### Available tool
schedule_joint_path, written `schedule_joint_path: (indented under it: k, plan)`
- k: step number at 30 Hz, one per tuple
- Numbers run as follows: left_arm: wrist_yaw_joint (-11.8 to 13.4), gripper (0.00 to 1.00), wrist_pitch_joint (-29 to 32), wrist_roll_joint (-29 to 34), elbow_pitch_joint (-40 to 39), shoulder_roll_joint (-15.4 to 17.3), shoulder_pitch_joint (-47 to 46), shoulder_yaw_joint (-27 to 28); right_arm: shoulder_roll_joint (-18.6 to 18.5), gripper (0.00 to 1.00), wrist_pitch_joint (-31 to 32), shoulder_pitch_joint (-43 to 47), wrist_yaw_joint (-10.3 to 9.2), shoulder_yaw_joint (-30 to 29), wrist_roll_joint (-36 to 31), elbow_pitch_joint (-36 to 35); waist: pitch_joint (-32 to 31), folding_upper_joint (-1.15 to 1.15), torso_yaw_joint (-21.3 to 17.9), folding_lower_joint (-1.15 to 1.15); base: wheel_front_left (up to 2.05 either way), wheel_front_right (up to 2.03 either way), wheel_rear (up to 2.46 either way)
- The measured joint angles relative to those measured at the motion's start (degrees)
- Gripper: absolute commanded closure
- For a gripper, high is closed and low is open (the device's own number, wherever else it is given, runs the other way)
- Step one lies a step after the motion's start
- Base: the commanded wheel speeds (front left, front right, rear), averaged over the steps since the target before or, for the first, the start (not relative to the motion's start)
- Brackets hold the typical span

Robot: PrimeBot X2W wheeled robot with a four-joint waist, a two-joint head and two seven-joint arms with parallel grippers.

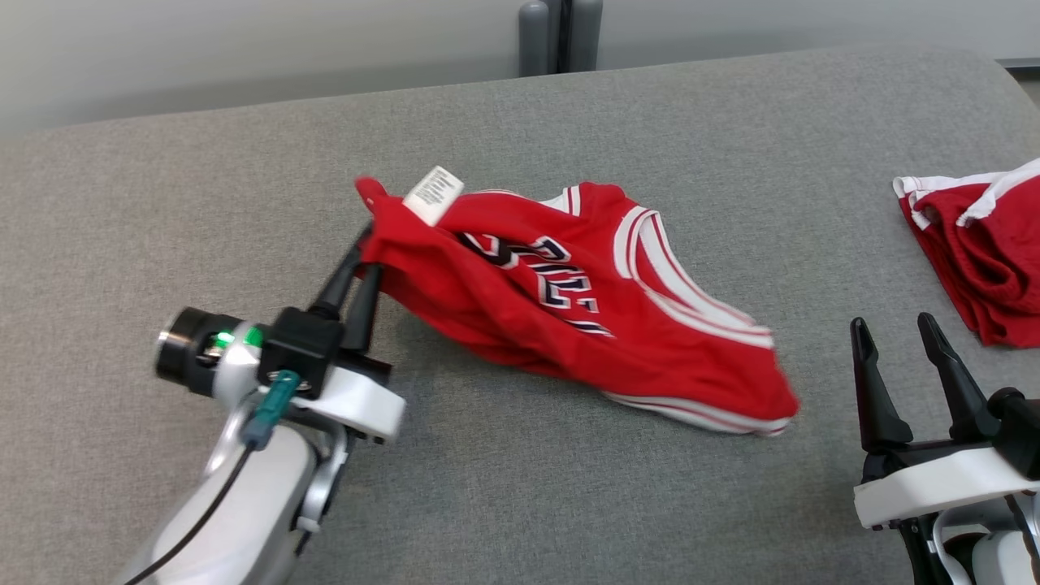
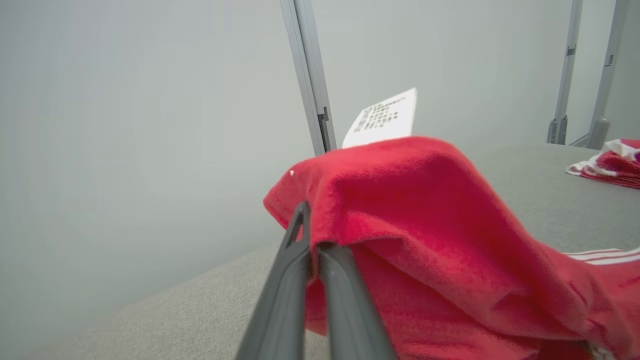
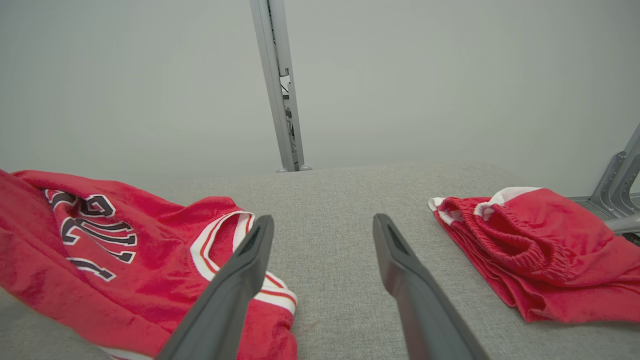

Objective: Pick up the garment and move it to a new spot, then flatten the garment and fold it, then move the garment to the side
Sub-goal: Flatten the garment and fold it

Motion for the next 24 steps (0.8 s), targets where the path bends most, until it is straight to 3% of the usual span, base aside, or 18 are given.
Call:
schedule_joint_path:
  k: [5,10,11,12,13,14,18,24]
  plan:
    - [3.1,1.00,-0.1,-0.3,-5.1,3.6,5.0,3.4,0.3,0.00,0.0,0.4,0.00,-0.6,0.0,-0.3,0.1,0.00,0.9,0.00,0.00,0.00,0.00]
    - [4.0,1.00,-0.1,-5.5,-3.6,2.2,13.2,7.1,0.4,0.00,0.3,0.5,0.00,-1.2,0.0,-0.8,0.7,0.00,1.7,0.00,0.00,0.00,0.00]
    - [3.9,0.96,-0.1,-6.1,-3.2,1.4,14.2,7.8,0.4,0.00,0.5,0.5,0.00,-1.3,0.0,-0.9,0.9,0.00,1.8,0.00,0.00,0.00,0.00]
    - [3.3,0.67,-0.2,-7.0,-2.4,0.4,15.2,8.5,0.4,0.00,0.5,0.4,0.00,-1.3,0.0,-1.0,1.0,0.00,2.0,0.00,0.00,0.00,0.00]
    - [2.8,0.28,-0.2,-7.9,-1.8,-0.5,16.2,9.1,0.3,0.00,0.5,0.3,0.00,-1.3,0.0,-1.1,1.1,0.00,2.1,0.00,0.00,0.00,0.00]
    - [2.3,0.00,-0.2,-8.1,-1.2,-1.3,17.0,9.7,0.2,0.00,0.6,0.2,0.00,-1.2,0.0,-1.2,1.3,0.00,2.2,0.00,0.00,0.00,0.00]
    - [0.2,0.00,-0.2,-8.9,0.9,-4.2,18.4,11.9,-0.2,0.00,0.9,0.0,0.00,-1.2,0.0,-1.3,1.3,0.00,2.7,0.00,0.00,0.00,0.00]
    - [-0.9,0.00,-0.2,-7.6,-0.3,-5.7,20.8,18.6,-0.4,0.00,1.1,0.3,0.00,-1.5,-0.3,-1.6,0.3,0.00,3.3,0.00,0.00,0.00,0.00]
